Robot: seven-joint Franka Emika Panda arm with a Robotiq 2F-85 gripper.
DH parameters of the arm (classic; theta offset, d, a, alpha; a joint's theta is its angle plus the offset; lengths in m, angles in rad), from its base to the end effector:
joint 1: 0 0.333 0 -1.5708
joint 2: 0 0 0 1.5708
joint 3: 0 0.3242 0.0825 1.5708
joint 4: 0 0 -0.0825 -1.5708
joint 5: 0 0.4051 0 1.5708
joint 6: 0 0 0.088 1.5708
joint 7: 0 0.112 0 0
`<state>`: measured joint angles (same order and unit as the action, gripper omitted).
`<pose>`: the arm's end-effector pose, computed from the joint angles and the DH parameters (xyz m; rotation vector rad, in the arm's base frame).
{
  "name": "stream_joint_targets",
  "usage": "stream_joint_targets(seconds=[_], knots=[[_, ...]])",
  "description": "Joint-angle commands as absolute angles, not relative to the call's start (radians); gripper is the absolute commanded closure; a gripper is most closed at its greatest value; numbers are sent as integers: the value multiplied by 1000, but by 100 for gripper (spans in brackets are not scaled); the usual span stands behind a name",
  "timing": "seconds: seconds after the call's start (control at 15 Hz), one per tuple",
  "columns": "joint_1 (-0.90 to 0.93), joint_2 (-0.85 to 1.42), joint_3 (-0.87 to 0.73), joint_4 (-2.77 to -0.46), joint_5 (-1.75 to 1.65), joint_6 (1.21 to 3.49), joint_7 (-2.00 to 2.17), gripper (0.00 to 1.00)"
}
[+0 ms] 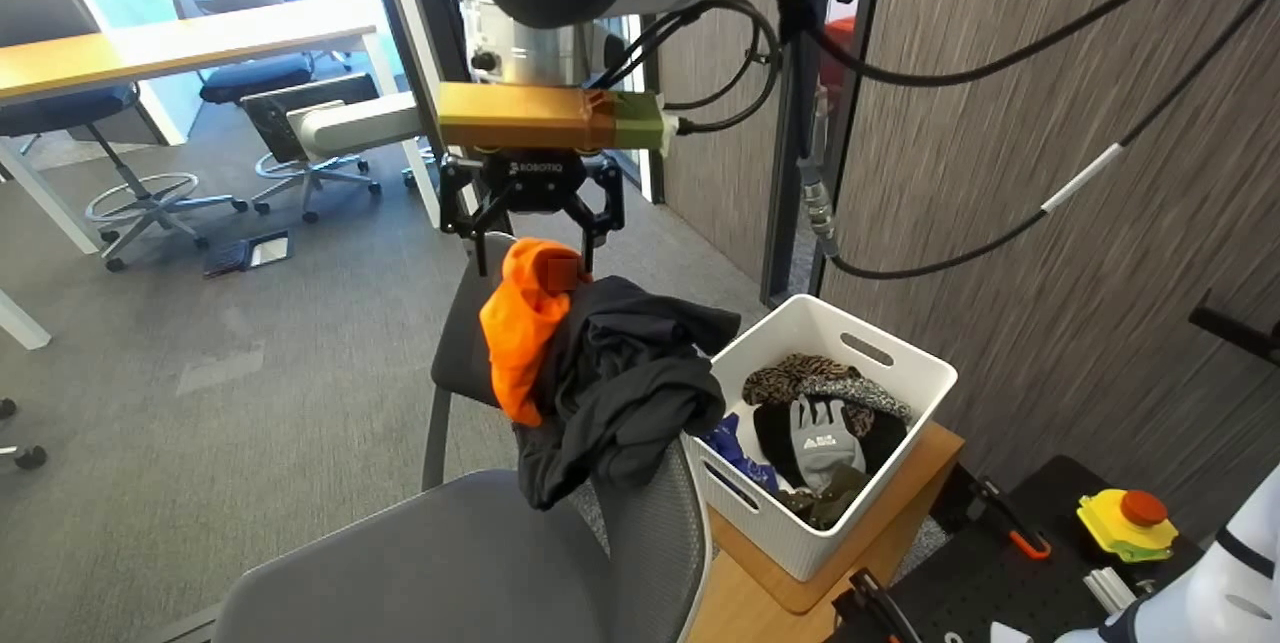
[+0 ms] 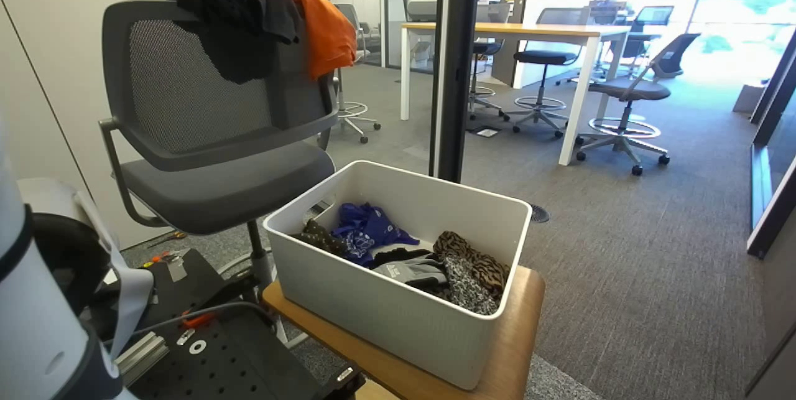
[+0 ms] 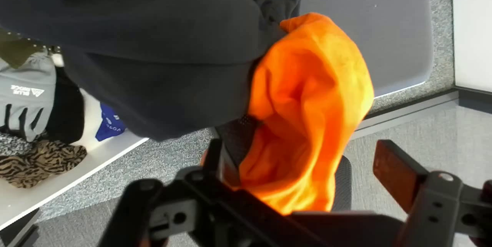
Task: Put the orange shirt on the backrest of the chair
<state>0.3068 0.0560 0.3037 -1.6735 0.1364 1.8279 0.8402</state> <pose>0.4969 0.3568 0.5692 -2.9374 0.3826 0.0362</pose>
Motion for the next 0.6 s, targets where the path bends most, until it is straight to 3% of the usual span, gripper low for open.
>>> stream_joint_targets(seconds=[0.0, 0.53], knots=[[292, -106, 284, -1775, 105, 1799, 783, 0], [212, -443, 207, -2130, 55, 1734, 363, 0]])
